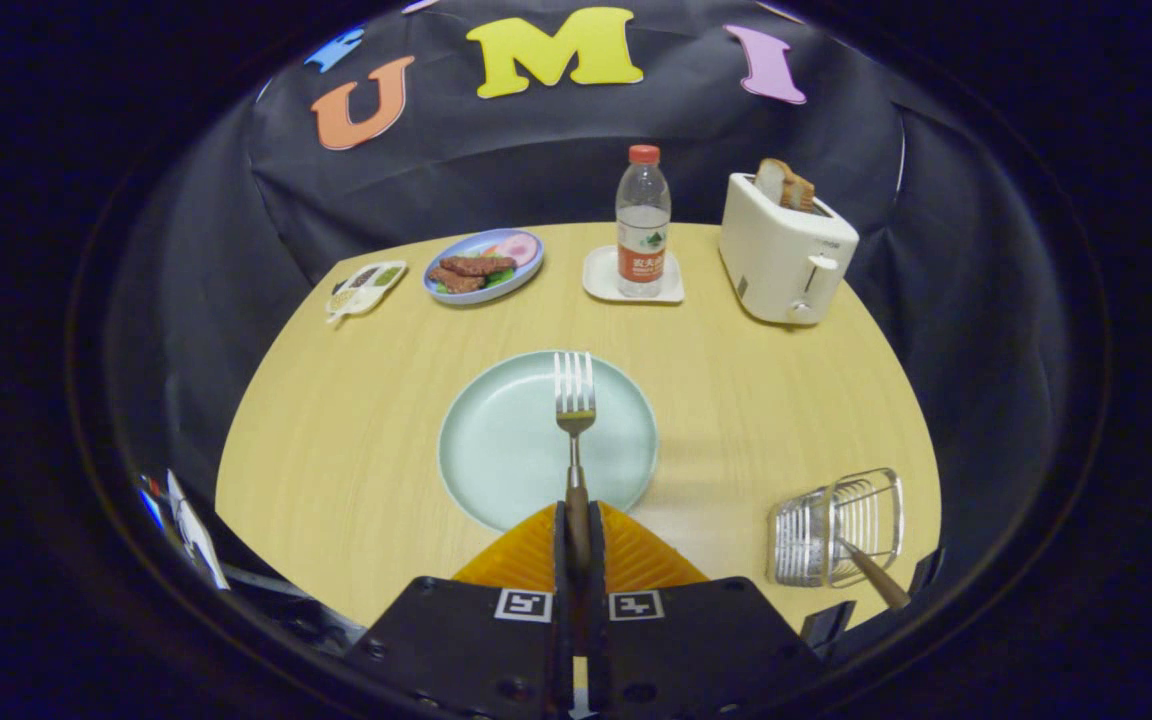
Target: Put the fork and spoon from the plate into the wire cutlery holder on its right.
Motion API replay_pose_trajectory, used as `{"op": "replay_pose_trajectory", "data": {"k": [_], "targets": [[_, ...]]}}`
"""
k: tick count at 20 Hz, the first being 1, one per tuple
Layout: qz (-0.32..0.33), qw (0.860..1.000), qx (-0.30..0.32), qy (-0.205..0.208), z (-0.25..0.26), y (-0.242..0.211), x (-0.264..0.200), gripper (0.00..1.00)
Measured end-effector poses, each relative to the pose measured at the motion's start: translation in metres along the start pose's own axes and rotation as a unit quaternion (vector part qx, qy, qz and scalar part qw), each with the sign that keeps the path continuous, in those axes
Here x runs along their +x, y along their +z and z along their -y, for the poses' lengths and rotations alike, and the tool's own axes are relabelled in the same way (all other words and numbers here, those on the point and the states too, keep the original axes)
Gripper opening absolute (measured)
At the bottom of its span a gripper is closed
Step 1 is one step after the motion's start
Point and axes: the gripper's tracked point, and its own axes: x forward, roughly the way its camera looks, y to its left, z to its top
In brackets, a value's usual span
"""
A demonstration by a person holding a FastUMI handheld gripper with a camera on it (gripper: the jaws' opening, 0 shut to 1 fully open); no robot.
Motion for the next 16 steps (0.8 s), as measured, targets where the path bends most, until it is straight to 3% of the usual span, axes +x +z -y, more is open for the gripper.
{"op": "replay_pose_trajectory", "data": {"k": [9,16], "targets": [[-0.018,1.0,0.015,-0.021,0.118,-0.001,-0.057,0.06],[-0.052,0.998,0.024,-0.021,0.163,-0.019,-0.076,0.06]]}}
